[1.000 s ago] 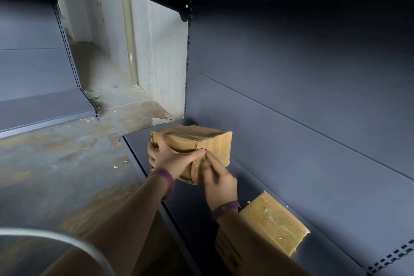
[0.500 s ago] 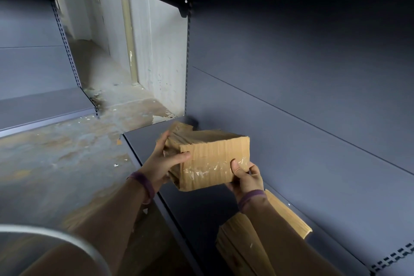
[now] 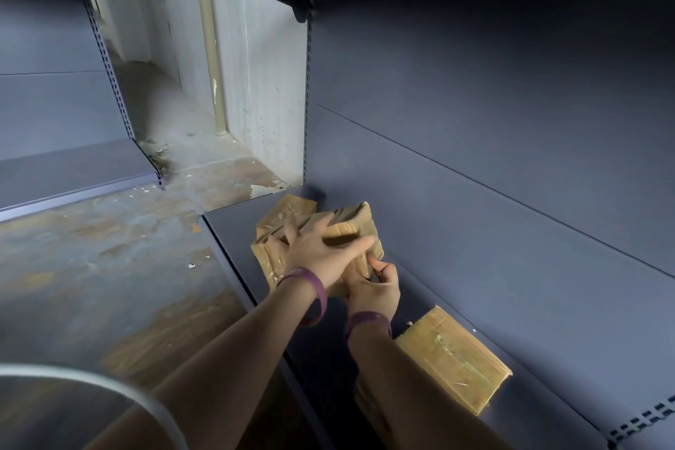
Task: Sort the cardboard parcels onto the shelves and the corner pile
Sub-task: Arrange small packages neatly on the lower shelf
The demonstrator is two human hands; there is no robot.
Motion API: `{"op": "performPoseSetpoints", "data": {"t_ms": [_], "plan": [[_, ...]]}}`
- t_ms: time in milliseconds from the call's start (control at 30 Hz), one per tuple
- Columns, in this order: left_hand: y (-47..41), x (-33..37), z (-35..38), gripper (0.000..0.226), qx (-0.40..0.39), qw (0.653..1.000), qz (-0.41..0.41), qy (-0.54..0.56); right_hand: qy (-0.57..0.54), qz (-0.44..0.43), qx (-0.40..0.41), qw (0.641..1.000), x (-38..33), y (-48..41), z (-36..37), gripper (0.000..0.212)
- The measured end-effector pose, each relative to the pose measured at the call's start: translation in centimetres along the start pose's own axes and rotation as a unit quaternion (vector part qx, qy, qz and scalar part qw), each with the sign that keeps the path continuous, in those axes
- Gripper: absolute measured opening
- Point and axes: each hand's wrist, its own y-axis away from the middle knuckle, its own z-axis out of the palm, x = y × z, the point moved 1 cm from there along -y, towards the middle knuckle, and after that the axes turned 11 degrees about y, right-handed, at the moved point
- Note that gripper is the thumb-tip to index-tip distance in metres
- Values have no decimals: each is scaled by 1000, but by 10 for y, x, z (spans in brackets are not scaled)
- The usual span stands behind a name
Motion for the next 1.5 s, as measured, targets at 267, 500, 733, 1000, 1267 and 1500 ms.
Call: {"op": "performPoseSetpoints", "data": {"t_ms": [267,500,733,1000,1267,1500], "plan": [[-19,-17,9,56,93,996,5,-10,99,-51,-16,994,14,26,12,32],[-23,-27,-32,42,99,986,9,135,-123,102,-103,982,-3,8,-1,38],[-19,-28,-38,33,6,983,51,176,-120,82,-162,976,-15,-16,-23,62],[-17,-18,-25,46,32,994,27,97,-87,45,-145,985,-11,-14,-21,31],[-15,-13,-12,117,27,994,-96,-36,11,12,-190,982,1,5,-8,41],[-22,-26,-23,92,34,998,-29,-39,17,71,-240,968,0,7,-7,37]]}}
